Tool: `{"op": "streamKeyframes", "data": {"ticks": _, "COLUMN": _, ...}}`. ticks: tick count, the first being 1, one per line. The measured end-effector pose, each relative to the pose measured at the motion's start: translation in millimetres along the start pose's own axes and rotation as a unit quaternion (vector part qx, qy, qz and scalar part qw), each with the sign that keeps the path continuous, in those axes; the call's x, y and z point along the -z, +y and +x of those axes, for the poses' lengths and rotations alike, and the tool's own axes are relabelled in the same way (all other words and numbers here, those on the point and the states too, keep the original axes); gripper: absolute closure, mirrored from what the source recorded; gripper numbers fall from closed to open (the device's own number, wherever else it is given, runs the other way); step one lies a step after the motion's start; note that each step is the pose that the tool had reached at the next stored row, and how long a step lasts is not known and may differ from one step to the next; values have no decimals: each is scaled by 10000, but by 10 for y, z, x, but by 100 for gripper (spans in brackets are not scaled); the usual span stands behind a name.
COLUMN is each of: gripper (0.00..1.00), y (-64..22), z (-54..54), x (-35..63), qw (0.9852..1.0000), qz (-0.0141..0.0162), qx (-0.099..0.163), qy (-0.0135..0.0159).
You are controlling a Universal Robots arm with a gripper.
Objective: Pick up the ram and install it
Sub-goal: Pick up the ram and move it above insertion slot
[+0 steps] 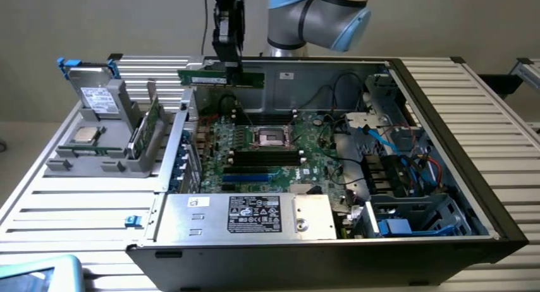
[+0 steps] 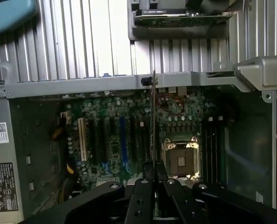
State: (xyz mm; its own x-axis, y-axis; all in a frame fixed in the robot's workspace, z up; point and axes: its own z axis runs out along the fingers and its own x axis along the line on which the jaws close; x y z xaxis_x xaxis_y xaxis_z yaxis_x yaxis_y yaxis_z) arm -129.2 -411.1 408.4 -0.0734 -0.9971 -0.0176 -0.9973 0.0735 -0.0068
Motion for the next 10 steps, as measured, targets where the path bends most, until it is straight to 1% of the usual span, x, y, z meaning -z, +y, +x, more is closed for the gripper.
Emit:
{"op": "streamKeyframes", "data": {"ticks": 5, "gripper": 87, "y": -225, "z": -36, "x": -15, "qw": 10000, "qz": -1, "qx": 0, "qy": 0}}
{"op": "streamKeyframes", "data": {"ticks": 10, "gripper": 87, "y": -427, "z": -95, "x": -31, "qw": 10000, "qz": -1, "qx": 2, "qy": 0}}
